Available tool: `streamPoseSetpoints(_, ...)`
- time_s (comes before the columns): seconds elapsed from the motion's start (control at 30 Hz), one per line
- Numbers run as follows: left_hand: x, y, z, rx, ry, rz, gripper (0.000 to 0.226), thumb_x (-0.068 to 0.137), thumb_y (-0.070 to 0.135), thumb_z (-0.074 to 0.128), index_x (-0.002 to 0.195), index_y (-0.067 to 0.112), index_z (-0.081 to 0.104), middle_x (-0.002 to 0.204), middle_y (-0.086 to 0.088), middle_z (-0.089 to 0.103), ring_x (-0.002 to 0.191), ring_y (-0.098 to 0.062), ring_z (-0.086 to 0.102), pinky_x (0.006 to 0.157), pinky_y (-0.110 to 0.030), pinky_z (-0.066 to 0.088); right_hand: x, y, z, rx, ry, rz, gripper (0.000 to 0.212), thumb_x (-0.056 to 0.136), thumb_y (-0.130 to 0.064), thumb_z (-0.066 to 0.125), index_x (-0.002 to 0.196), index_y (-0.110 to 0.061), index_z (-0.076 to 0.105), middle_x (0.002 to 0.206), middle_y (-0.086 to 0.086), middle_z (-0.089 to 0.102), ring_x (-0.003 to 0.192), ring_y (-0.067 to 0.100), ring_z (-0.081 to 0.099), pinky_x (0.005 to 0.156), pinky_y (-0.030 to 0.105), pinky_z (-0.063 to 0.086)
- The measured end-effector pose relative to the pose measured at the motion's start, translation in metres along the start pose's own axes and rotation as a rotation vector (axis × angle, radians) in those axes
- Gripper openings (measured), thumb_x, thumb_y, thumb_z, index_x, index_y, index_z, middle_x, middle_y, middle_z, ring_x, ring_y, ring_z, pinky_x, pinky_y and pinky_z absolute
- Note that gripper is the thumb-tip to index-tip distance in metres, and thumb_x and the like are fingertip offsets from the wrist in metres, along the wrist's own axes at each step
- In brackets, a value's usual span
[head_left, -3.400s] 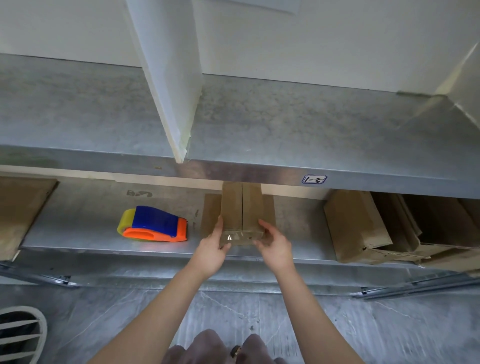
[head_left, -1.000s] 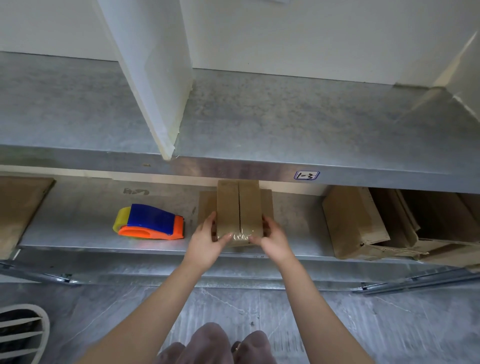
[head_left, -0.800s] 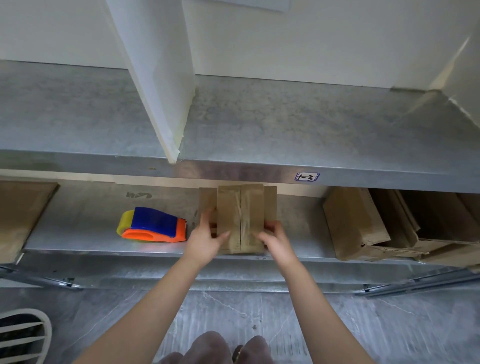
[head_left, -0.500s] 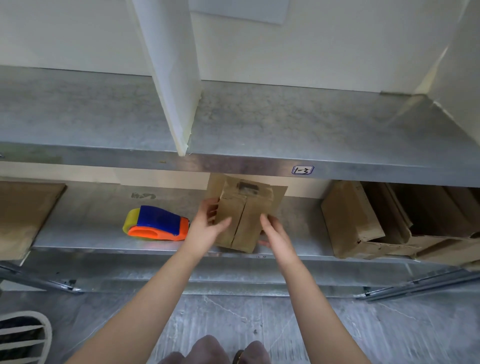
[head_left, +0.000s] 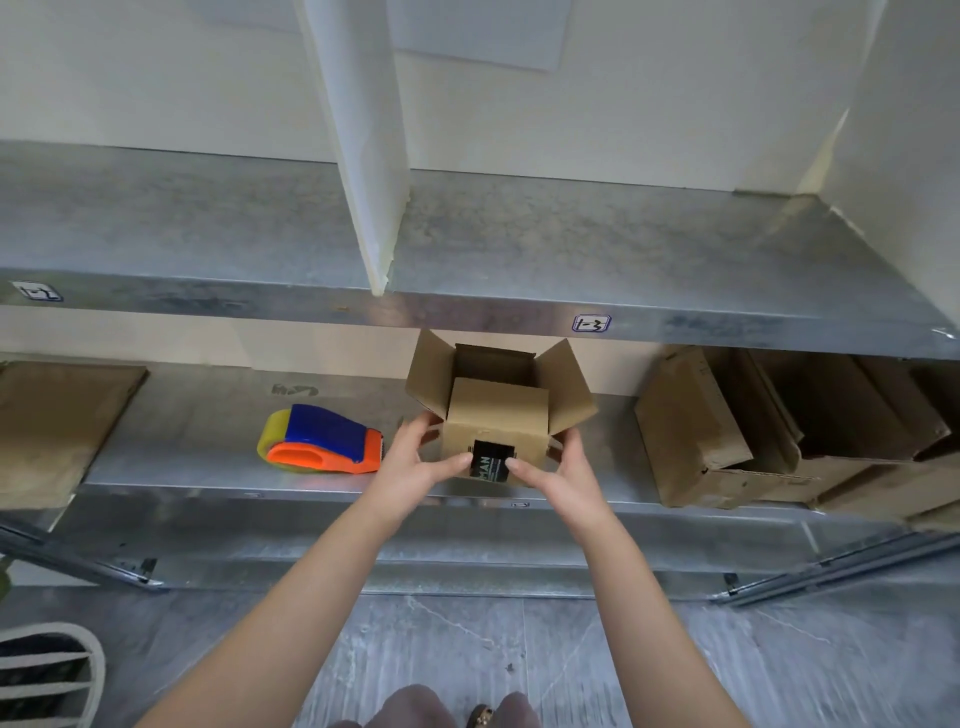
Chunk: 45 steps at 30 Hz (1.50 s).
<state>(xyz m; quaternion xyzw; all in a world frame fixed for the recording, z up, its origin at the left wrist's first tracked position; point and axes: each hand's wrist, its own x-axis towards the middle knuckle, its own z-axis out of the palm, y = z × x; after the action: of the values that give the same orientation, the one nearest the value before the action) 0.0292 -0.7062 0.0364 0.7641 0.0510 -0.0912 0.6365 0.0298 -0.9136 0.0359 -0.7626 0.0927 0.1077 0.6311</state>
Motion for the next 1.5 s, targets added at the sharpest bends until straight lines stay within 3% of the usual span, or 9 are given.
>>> streamPoseSetpoints(0.23, -0.002, -0.004, 0.003, -0.282, -0.066, -0.239, 0.134, 0.049, 0.069, 0.081, 0.152, 0.024, 0.008, 0.155, 0.001, 0.025, 0.138, -0.019, 0.034, 0.102, -0.046, 0.046, -0.002, 0.017, 0.011, -0.128, 0.010, -0.082, 0.071, 0.080, -0.022, 0.079, 0.131, -0.039, 0.033, 0.136, -0.010, 0.049, 0.128, 0.008, 0.043, 0.109, 0.036, 0.039)
streamPoseSetpoints(0.33, 0.001, -0.011, 0.003, -0.288, -0.061, -0.337, 0.122, 0.044, 0.073, 0.080, 0.139, 0.006, 0.042, 0.148, -0.007, 0.041, 0.135, -0.021, 0.040, 0.106, -0.045, 0.044, 0.002, 0.028, 0.016, -0.210, 0.020, -0.058, 0.065, 0.080, -0.024, 0.079, 0.127, -0.037, 0.037, 0.135, -0.006, 0.050, 0.128, 0.011, 0.044, 0.111, 0.041, 0.039)
streamPoseSetpoints(0.47, 0.002, -0.022, 0.004, -0.119, -0.058, -0.371, 0.119, 0.056, 0.074, 0.075, 0.142, 0.001, 0.036, 0.147, -0.009, 0.041, 0.131, -0.021, 0.045, 0.111, -0.044, 0.037, 0.003, 0.041, 0.020, -0.255, 0.032, -0.004, 0.051, 0.082, -0.031, 0.076, 0.120, -0.032, 0.041, 0.128, -0.006, 0.054, 0.125, 0.014, 0.048, 0.108, 0.039, 0.042)
streamPoseSetpoints(0.57, -0.001, -0.028, 0.006, 0.047, -0.023, -0.300, 0.090, 0.063, 0.067, 0.075, 0.121, 0.001, 0.054, 0.115, -0.004, 0.059, 0.117, -0.019, 0.055, 0.104, -0.037, 0.042, 0.005, 0.050, 0.023, -0.320, 0.050, 0.044, 0.044, 0.084, -0.031, 0.074, 0.115, -0.024, 0.043, 0.129, -0.001, 0.054, 0.127, 0.018, 0.048, 0.102, 0.032, 0.041)
streamPoseSetpoints(0.73, 0.002, -0.039, 0.012, 0.003, -0.008, -0.194, 0.110, 0.076, 0.030, 0.080, 0.152, 0.030, 0.001, 0.157, 0.000, 0.020, 0.144, -0.021, 0.023, 0.115, -0.038, 0.023, 0.012, 0.066, 0.026, -0.305, 0.087, 0.087, 0.043, 0.084, -0.029, 0.075, 0.115, -0.021, 0.047, 0.126, -0.001, 0.052, 0.120, 0.014, 0.050, 0.094, 0.026, 0.042)
streamPoseSetpoints(0.9, 0.010, -0.044, 0.014, 0.056, -0.054, -0.123, 0.097, 0.081, 0.012, 0.075, 0.134, 0.061, 0.010, 0.143, 0.015, 0.031, 0.139, -0.016, 0.034, 0.113, -0.040, 0.034, 0.024, 0.072, 0.030, -0.258, 0.099, 0.130, 0.038, 0.084, -0.026, 0.075, 0.114, -0.019, 0.052, 0.116, -0.003, 0.056, 0.106, 0.011, 0.054, 0.089, 0.024, 0.043)
streamPoseSetpoints(1.03, 0.019, -0.056, 0.009, 0.053, -0.052, -0.133, 0.097, 0.082, 0.011, 0.075, 0.136, 0.062, 0.013, 0.152, 0.007, 0.030, 0.141, -0.018, 0.032, 0.115, -0.046, 0.032, 0.031, 0.082, 0.032, -0.286, 0.086, 0.185, 0.034, 0.084, -0.029, 0.075, 0.109, -0.018, 0.055, 0.110, -0.002, 0.063, 0.112, 0.021, 0.060, 0.090, 0.028, 0.047)
streamPoseSetpoints(1.23, 0.030, -0.058, 0.009, 0.104, -0.022, -0.179, 0.110, 0.074, 0.015, 0.082, 0.152, 0.030, 0.006, 0.154, 0.000, 0.026, 0.142, -0.023, 0.027, 0.113, -0.037, 0.027, 0.023, 0.085, 0.004, -0.752, 0.061, 0.091, 0.079, 0.080, -0.043, 0.075, 0.144, -0.017, 0.037, 0.158, 0.004, 0.024, 0.147, 0.023, 0.018, 0.119, 0.037, 0.024)
streamPoseSetpoints(1.5, 0.044, -0.054, 0.021, 0.087, -0.082, -0.188, 0.099, 0.077, 0.025, 0.079, 0.150, 0.032, 0.013, 0.148, 0.001, 0.037, 0.138, -0.023, 0.035, 0.113, -0.041, 0.030, 0.013, 0.078, -0.025, -0.995, 0.118, -0.016, 0.085, 0.086, -0.047, 0.067, 0.153, -0.026, 0.019, 0.162, 0.000, 0.012, 0.151, 0.024, -0.002, 0.122, 0.047, 0.009)
